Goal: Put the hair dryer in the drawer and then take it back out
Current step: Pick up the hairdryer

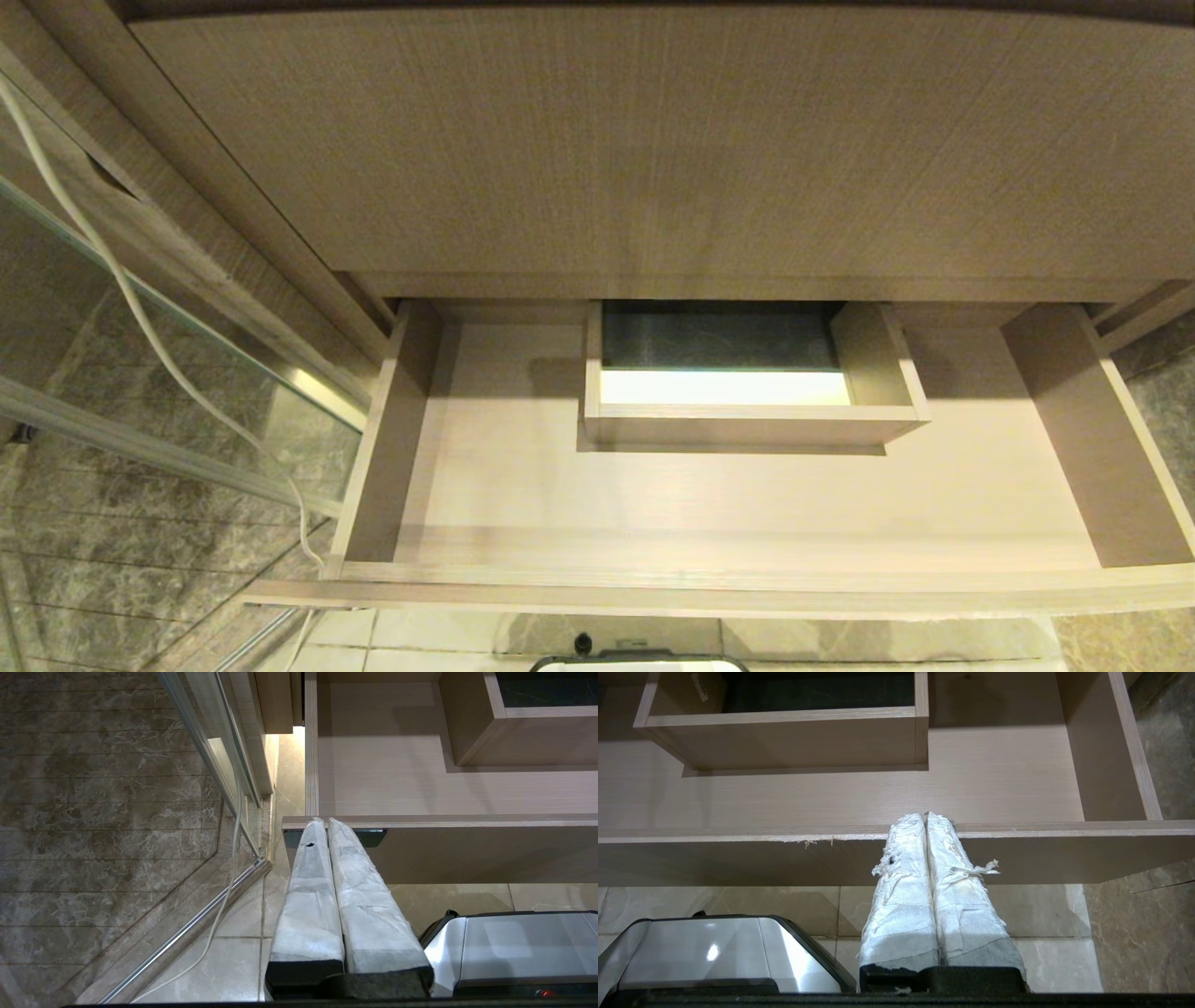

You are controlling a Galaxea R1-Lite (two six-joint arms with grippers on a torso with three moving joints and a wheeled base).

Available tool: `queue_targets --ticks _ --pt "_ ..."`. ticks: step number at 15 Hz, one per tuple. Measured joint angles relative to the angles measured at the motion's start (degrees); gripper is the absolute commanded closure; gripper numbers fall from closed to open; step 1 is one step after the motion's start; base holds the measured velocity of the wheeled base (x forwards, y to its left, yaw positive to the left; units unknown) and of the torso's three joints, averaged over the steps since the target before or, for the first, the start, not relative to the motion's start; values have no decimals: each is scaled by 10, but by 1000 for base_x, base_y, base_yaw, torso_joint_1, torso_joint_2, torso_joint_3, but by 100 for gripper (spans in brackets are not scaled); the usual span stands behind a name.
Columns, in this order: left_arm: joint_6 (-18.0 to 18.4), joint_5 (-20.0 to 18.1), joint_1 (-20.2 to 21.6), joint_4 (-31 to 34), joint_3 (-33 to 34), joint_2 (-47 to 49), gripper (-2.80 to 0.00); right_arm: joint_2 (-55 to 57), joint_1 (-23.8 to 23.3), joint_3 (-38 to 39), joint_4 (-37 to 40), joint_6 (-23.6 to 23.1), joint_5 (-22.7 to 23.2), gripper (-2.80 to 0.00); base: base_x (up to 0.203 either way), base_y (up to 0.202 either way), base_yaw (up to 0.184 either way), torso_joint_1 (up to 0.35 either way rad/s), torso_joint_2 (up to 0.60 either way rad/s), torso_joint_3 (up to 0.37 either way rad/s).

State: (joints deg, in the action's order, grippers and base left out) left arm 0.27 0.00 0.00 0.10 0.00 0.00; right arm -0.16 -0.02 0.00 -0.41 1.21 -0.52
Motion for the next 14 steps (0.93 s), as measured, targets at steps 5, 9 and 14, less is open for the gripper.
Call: queue_targets --ticks 5,9,14 --pt "0 0 0 0 0 0 0 0 0 0 2 -2 2 0 0 0 0 0 0 0" --pt "0 0 0 0 0 0 0 0 0 0 0 1 1 0 0 0 0 0 0 0" --pt "0 0 0 0 0 0 0 0 0 0 0 1 0 0 0 0 0 0 0 0"
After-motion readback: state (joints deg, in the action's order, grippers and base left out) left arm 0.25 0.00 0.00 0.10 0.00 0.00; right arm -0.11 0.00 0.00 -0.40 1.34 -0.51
